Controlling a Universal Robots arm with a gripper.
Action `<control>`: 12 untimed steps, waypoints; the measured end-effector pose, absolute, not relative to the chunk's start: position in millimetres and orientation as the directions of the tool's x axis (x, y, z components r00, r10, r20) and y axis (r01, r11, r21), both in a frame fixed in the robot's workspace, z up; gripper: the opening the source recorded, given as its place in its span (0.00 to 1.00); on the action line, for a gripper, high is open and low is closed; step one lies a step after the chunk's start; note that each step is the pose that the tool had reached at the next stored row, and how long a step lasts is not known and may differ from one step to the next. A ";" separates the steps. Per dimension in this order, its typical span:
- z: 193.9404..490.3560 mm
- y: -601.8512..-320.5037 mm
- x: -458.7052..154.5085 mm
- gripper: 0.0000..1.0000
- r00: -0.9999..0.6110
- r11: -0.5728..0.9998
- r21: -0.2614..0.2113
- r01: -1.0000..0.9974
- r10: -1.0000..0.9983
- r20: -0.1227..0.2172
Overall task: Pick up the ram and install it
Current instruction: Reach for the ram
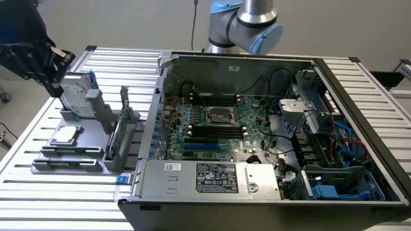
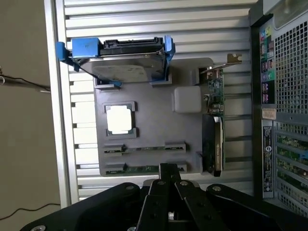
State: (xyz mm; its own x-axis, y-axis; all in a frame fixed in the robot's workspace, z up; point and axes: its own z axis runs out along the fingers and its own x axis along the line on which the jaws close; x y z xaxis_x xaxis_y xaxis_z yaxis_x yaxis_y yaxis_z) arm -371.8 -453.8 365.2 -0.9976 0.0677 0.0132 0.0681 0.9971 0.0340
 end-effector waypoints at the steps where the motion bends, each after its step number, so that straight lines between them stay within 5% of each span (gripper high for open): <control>1: 364.8 -454.3 -372.6 0.11 -0.998 0.997 0.034 0.068 0.067 0.014; 12: 361.3 -461.1 -377.7 0.11 -0.998 0.998 0.029 0.061 0.060 0.030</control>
